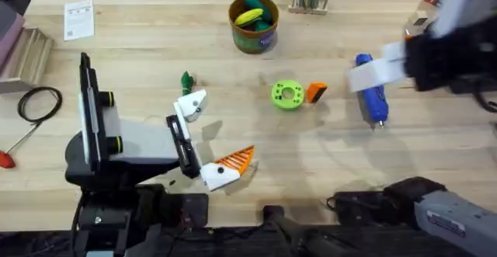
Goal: Pick up the gripper from the table and insert it into the empty holder that is missing its gripper. Then pick up a screw, insert it into the mounting hole, and use the screwdriver to tighten it. Finally, clean up the table by picking up the vegetable and placing it into the bucket.
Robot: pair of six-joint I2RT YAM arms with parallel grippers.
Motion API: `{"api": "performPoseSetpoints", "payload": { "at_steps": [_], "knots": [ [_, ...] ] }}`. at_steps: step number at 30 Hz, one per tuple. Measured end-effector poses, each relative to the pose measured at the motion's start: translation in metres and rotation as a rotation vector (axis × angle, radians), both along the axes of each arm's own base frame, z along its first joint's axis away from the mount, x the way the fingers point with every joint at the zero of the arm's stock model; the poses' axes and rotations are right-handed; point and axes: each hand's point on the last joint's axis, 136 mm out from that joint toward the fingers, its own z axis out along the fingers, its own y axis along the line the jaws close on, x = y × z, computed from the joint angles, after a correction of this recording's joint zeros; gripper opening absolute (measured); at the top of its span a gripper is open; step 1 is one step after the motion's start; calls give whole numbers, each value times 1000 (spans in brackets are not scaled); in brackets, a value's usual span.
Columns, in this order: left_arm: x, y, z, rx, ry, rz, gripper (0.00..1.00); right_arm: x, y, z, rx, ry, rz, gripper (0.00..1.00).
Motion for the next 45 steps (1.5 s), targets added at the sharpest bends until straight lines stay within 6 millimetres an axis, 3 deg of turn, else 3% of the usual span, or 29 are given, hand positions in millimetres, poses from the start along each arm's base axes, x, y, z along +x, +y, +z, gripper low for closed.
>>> {"api": "performPoseSetpoints", "payload": {
  "at_steps": [7,15,21,30,45],
  "knots": [
    [0,0,0,0,0,0,985,20,32,-32,-15,115,49,982],
    [0,0,0,0,0,0,985,37,39,-66,-44,229,7,982],
    [0,0,0,0,0,0,985,61,48,-82,-41,205,-30,983],
    [0,0,0,0,1,0,985,58,41,-113,-49,217,-61,991],
    [-1,0,0,0,-1,-7,985,68,38,-147,-83,292,-81,956]
  ]
}}
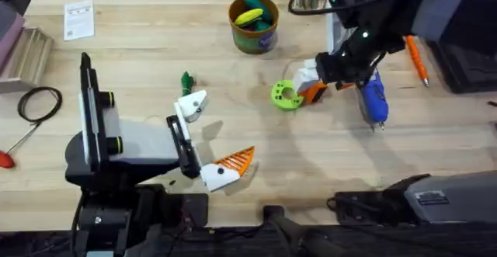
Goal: Pick up the gripper from the table and insert it into the empty holder that is missing its gripper. Then pick up a screw, insert it into the mounting hole, and use the screwdriver to tighten it. Finally, clean up the table by picking up the vegetable and placing it into the bucket.
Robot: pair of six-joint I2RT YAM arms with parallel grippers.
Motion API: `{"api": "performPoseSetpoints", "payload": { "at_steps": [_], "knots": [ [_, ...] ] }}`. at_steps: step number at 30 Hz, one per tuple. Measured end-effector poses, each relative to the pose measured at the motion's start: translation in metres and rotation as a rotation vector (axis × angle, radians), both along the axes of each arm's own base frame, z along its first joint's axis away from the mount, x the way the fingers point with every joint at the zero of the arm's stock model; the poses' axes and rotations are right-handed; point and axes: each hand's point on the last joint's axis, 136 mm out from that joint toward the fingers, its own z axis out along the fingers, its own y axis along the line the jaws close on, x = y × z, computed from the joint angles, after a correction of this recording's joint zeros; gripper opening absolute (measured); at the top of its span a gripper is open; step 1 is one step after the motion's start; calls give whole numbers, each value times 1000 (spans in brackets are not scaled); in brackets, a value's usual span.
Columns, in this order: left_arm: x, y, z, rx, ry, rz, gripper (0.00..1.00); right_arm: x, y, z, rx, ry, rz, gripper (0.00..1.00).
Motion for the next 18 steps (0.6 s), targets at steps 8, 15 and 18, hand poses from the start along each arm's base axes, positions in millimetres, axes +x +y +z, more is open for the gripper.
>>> {"api": "performPoseSetpoints", "payload": {
  "at_steps": [8,15,18],
  "knots": [
    [-1,0,0,0,1,-3,986,1,0,-1,1,-1,0,641],
    [-1,0,0,0,1,-4,986,5,2,-1,7,-19,-2,56],
    [-1,0,0,0,1,-4,985,5,2,-1,7,-19,-3,13]
  ]
}}
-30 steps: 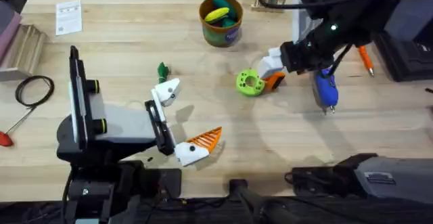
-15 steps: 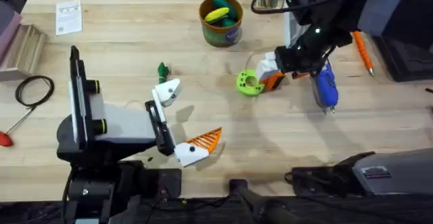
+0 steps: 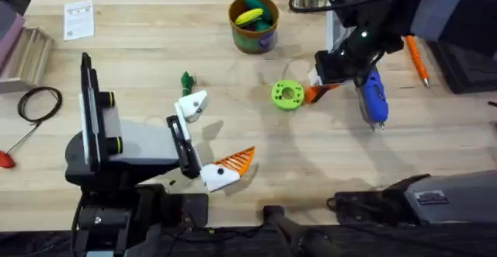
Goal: Pick up the gripper from the table and insert it into the empty holder that is missing its gripper. Then pick up a screw, insert it into the mounting hole, and use the screwdriver to tighten it. Finally, clean up the table by picking up the vegetable and placing it into the bucket.
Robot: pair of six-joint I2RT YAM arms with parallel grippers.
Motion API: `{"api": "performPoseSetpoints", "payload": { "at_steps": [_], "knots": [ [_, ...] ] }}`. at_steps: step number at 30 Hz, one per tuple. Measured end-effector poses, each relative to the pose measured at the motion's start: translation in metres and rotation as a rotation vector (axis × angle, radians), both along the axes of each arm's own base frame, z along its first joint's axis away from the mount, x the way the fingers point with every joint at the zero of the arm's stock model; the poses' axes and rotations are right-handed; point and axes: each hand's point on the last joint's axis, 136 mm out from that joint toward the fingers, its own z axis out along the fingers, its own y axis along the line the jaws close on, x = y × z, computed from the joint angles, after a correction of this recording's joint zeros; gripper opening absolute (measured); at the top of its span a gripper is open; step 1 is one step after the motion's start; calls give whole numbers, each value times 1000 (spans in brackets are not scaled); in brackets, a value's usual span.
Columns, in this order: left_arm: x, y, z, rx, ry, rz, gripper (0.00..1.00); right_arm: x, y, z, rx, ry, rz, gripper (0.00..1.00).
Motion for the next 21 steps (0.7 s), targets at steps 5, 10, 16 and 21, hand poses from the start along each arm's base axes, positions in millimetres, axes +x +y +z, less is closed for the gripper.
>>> {"api": "performPoseSetpoints", "payload": {
  "at_steps": [5,10,16,21],
  "knots": [
    [0,0,0,0,0,0,985,0,0,0,0,1,0,12],
    [0,0,0,0,0,0,985,-6,-2,-1,-8,23,0,10],
    [0,0,0,0,0,0,985,-25,-9,4,-31,87,0,9],
    [0,0,0,0,0,0,987,-19,-7,37,0,1,0,9]
  ]
}}
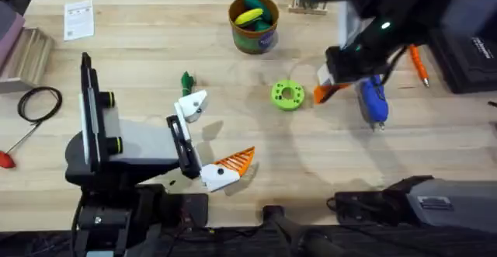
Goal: Pick up the gripper from the table and insert it into the empty holder that is missing its gripper. Then pick up a screw, insert it into the mounting hole, and use the screwdriver to tighten it. Finally, clean up the table by picking up the vegetable and placing it into the bucket.
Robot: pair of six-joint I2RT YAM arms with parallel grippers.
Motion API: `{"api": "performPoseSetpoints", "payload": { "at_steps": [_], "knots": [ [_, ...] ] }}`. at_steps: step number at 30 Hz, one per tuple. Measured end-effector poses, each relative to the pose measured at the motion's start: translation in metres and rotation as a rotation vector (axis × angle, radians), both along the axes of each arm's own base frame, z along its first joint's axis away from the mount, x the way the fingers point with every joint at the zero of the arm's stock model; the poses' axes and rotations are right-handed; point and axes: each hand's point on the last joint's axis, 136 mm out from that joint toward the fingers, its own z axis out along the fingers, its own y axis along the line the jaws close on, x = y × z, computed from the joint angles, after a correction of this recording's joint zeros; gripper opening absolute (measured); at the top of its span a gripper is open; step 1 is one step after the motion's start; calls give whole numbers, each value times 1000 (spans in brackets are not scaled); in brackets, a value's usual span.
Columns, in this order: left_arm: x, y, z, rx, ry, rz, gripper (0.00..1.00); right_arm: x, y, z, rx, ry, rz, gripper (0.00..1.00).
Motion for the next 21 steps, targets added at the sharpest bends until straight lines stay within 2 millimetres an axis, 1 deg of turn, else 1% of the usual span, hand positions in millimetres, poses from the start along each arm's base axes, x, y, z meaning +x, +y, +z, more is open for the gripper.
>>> {"api": "performPoseSetpoints", "payload": {
  "at_steps": [4,7,10,14,15,17,21],
  "knots": [
    [0,0,0,0,0,-1,986,1,0,41,44,-123,0,9],
    [0,0,0,0,0,-2,986,-5,3,70,102,-213,7,9],
    [0,0,0,0,0,-3,986,-11,12,94,191,-287,26,9],
    [0,0,0,0,0,-3,985,-14,34,124,349,-375,72,9],
    [0,0,0,0,0,-3,985,-15,52,139,469,-395,109,9],
    [0,0,0,0,0,-3,985,-14,64,148,543,-400,121,9],
    [0,0,0,0,0,-3,985,-5,83,173,674,-460,144,9]
  ]
}}
